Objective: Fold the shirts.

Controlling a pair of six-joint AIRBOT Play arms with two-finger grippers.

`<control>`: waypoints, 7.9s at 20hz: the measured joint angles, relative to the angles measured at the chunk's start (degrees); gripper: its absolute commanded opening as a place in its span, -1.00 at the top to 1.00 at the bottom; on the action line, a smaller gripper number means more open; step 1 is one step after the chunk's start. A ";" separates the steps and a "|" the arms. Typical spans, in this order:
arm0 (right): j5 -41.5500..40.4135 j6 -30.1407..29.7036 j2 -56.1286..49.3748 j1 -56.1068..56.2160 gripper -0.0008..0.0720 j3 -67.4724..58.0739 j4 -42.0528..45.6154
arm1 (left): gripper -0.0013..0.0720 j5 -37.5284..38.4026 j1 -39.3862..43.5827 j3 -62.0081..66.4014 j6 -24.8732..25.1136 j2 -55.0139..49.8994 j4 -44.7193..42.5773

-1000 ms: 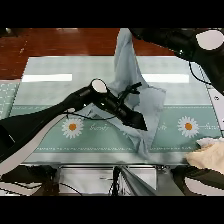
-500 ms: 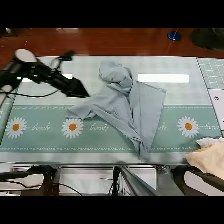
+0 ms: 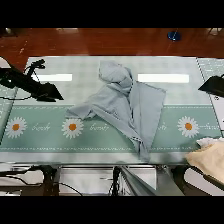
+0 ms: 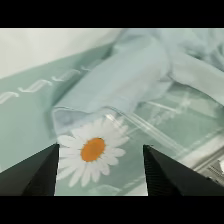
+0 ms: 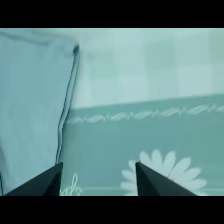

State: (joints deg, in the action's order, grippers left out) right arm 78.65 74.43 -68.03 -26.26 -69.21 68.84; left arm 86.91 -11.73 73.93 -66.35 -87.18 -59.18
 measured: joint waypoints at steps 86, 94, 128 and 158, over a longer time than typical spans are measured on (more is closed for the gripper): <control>-25.86 27.23 28.68 38.84 0.93 -13.53 11.93 | 0.90 -24.33 9.33 23.19 9.81 36.00 5.25; -20.50 30.91 29.29 38.84 0.93 -35.60 19.02 | 0.90 -34.05 9.29 24.06 9.70 58.12 -4.70; -44.50 25.22 -19.54 37.90 0.93 -10.01 28.85 | 0.89 -45.88 7.72 -14.29 11.58 20.17 -7.96; -48.63 21.05 -14.08 23.12 -0.40 -10.01 36.15 | -0.53 -14.01 3.61 -18.40 -13.14 27.19 -19.19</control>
State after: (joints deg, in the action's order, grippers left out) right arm 30.02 95.48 -82.11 -3.14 -79.22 104.99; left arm 72.90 -8.12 55.53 -79.48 -59.99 -78.37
